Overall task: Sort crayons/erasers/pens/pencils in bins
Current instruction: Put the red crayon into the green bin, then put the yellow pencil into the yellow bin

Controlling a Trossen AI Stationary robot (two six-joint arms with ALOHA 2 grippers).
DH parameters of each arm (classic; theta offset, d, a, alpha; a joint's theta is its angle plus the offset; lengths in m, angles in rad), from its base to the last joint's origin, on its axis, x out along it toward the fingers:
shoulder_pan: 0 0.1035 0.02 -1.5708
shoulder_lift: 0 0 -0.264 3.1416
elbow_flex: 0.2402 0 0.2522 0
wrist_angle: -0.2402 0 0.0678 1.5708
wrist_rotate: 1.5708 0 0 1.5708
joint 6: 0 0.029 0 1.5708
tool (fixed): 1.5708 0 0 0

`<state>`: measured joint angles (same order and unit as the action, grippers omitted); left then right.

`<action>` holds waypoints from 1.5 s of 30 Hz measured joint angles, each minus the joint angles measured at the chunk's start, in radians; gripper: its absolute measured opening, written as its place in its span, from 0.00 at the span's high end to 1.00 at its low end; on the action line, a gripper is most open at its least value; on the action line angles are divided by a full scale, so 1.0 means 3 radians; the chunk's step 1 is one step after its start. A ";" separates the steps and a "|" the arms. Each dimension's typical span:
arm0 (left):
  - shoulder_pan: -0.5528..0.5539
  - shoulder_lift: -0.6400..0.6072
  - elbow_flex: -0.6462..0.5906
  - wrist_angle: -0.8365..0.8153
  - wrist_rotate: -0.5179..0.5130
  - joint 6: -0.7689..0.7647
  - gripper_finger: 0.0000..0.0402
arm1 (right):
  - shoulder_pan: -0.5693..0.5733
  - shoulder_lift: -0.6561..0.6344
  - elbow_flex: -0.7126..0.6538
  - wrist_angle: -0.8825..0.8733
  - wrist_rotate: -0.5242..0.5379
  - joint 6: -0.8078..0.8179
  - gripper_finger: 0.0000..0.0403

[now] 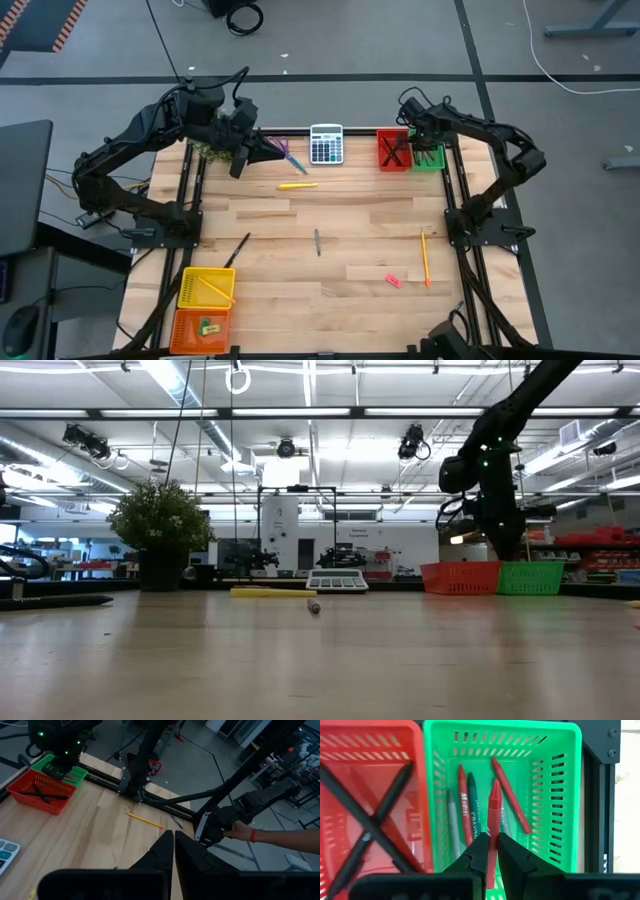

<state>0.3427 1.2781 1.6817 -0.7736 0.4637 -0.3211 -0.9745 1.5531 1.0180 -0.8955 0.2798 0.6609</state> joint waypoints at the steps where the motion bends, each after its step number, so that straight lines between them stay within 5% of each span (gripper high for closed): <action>1: 0.0000 0.0000 0.0000 0.0000 0.0000 0.0000 0.94 | -0.0001 0.0029 0.0000 0.0001 0.0000 0.0001 0.89; 14: 0.0000 0.0000 0.0000 -0.0005 0.0000 -0.0028 0.96 | -0.0022 0.0224 0.0000 -0.0009 -0.0060 -0.0034 0.89; 23: 0.0000 0.0000 0.0000 -0.0003 0.0000 -0.0023 0.95 | -0.0007 0.0160 0.0015 -0.0154 -0.0090 -0.0047 0.70; 30: 0.0001 0.0000 0.0000 -0.0001 0.0000 0.0160 0.96 | 0.0155 -0.0341 0.0178 -0.0490 -0.0037 -0.0155 0.61; 36: 0.0009 0.0039 0.0000 0.0176 -0.0096 0.0407 0.94 | 0.0514 -0.0863 0.0197 -0.0830 -0.0516 0.0190 0.61; 45: 0.0045 0.0065 -0.0003 0.0536 -0.0103 0.0440 0.94 | 0.1583 -0.0994 0.0024 -0.1390 -0.1115 0.1006 0.63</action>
<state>0.3561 1.2976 1.6810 -0.6128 0.4327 -0.1891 -0.4995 1.2549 1.0253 -1.3125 -0.0546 0.9628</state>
